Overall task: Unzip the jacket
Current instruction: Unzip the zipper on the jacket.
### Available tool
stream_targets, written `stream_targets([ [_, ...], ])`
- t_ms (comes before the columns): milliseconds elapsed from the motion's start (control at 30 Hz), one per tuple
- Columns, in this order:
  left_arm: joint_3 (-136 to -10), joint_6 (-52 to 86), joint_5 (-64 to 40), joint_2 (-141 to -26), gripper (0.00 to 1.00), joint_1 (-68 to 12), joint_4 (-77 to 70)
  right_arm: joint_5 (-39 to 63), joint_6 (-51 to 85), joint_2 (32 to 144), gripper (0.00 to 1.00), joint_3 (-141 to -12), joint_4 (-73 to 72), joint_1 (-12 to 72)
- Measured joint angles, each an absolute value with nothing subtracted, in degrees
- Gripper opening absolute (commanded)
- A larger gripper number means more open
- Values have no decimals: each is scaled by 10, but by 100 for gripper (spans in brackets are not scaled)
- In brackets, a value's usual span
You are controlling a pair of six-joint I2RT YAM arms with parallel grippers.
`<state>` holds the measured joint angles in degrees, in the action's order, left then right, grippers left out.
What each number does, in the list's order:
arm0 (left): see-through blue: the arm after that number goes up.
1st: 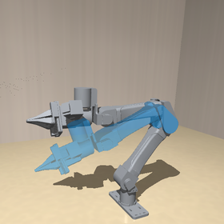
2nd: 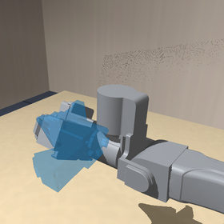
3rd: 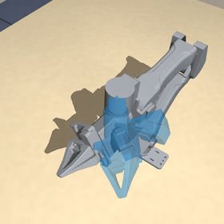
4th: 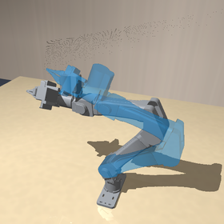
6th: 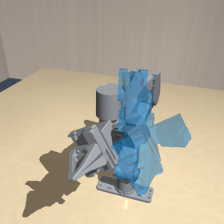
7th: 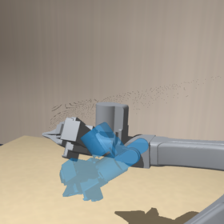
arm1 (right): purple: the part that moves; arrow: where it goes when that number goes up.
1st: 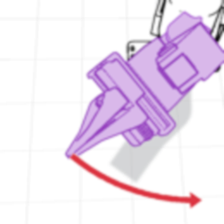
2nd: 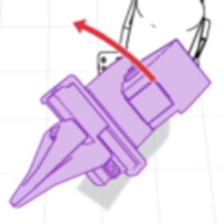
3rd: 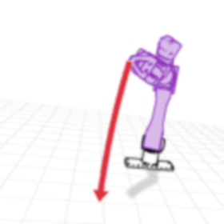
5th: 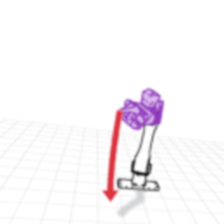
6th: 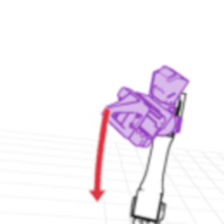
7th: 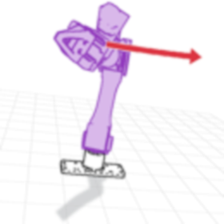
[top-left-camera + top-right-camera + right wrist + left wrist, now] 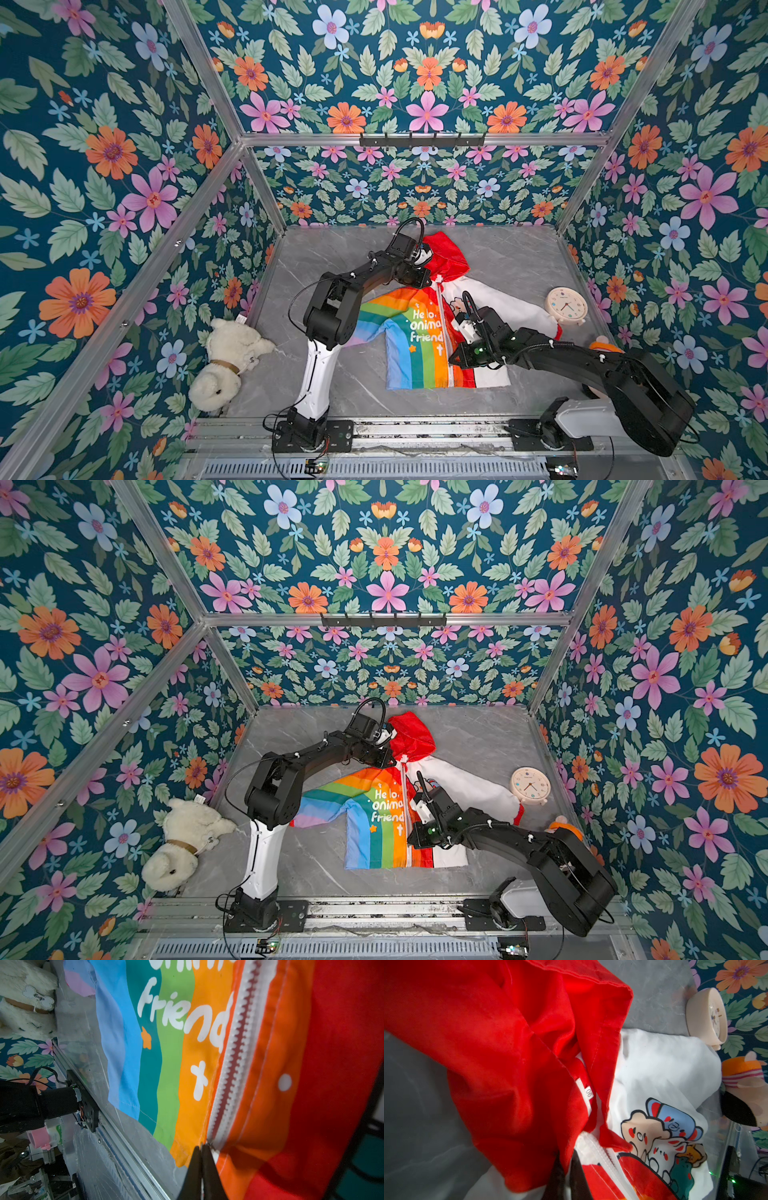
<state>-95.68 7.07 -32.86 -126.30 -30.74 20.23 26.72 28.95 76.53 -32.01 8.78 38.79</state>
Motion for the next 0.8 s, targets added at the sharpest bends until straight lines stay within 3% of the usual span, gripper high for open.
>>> stream_targets([
  [800, -975, 58, -315, -1291, 0, -306, 206, 283, 313, 721, 0, -272, 88, 423],
])
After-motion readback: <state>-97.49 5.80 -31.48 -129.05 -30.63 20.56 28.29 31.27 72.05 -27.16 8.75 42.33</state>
